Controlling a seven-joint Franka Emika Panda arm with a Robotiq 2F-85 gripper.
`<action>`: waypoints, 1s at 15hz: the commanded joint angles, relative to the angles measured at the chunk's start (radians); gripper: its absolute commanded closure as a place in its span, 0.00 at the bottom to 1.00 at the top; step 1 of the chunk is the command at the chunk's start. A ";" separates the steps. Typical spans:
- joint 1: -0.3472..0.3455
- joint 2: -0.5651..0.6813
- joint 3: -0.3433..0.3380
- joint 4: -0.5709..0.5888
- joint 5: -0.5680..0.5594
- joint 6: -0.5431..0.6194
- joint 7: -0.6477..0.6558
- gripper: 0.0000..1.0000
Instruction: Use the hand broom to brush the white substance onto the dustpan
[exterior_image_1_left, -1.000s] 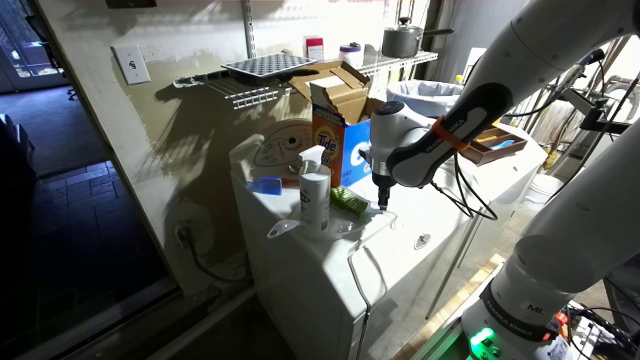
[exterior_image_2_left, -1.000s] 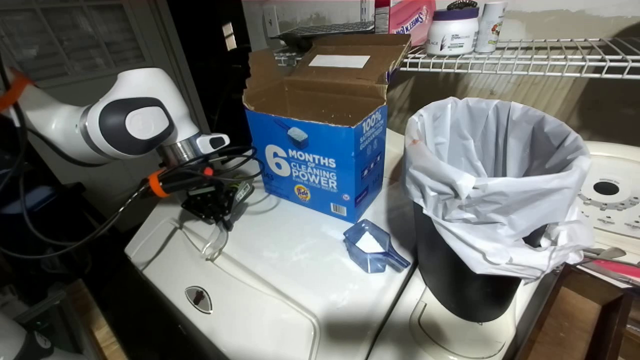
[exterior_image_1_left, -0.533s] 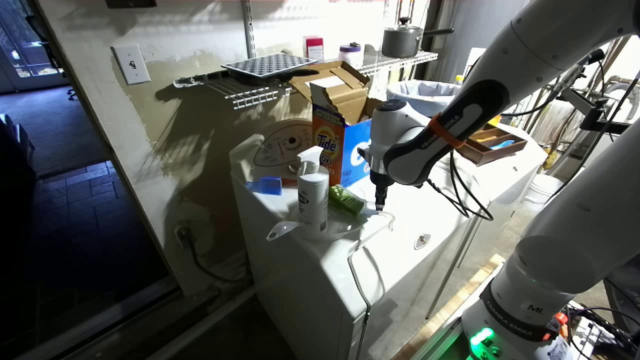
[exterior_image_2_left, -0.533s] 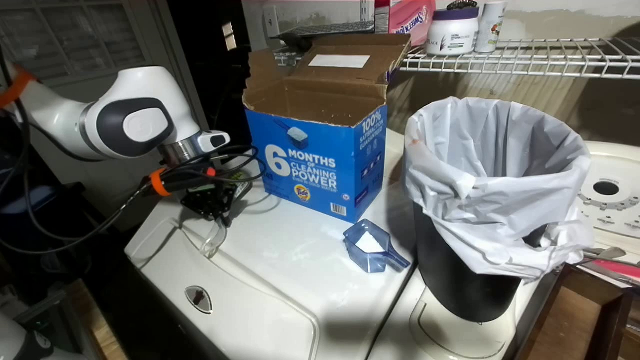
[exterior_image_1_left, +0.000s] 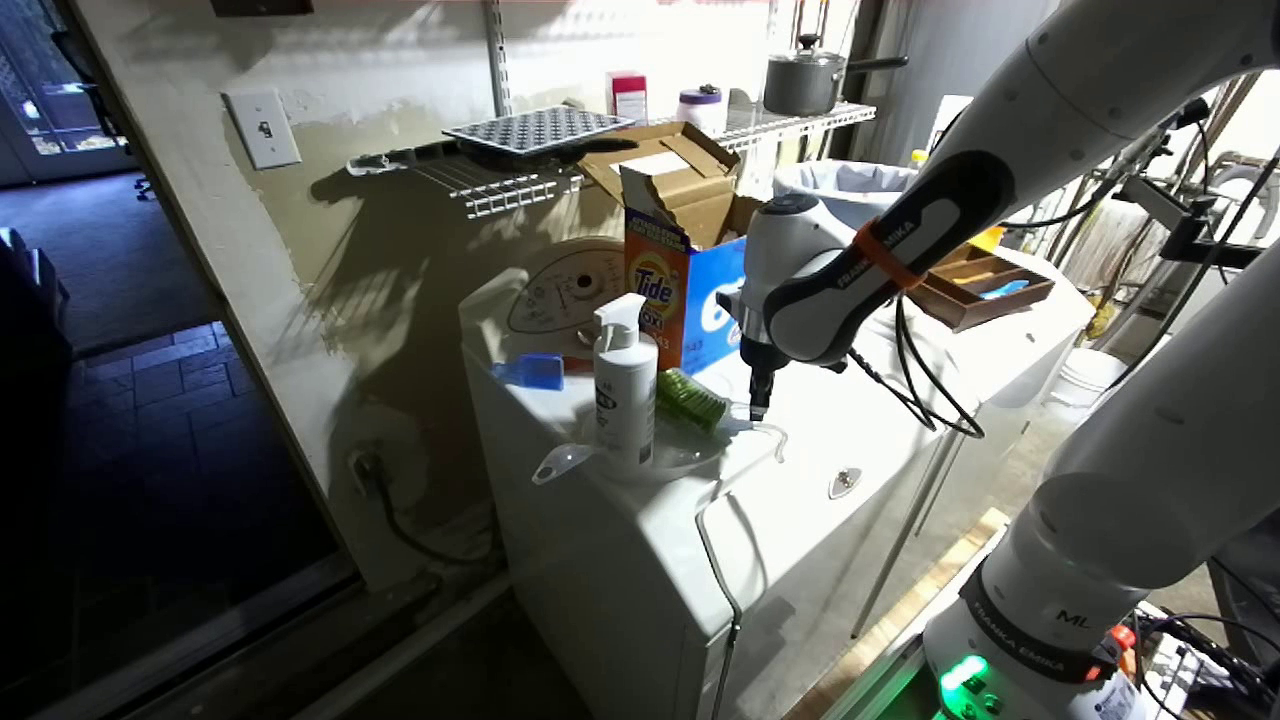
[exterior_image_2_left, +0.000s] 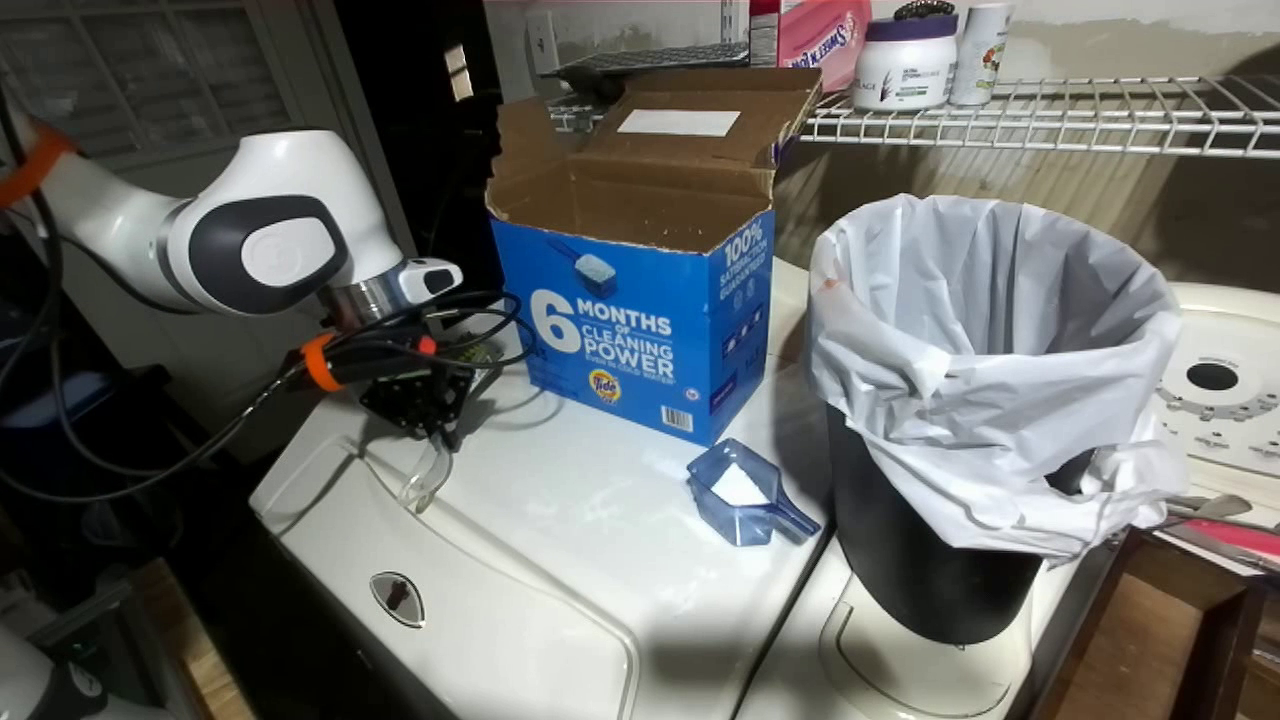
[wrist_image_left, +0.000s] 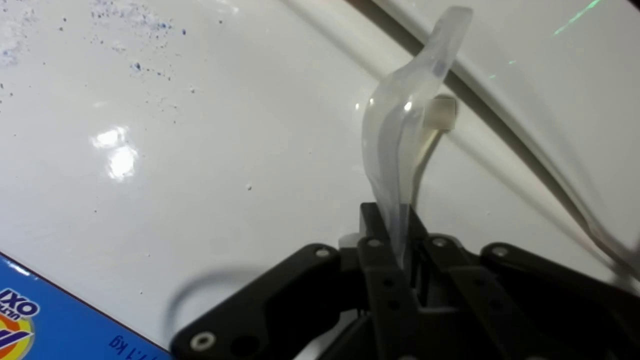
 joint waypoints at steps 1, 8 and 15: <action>0.028 -0.028 -0.014 -0.002 0.057 0.005 -0.055 0.97; 0.037 -0.052 -0.010 -0.003 0.065 0.000 -0.060 0.97; 0.016 -0.059 0.001 -0.003 0.004 -0.009 0.001 0.97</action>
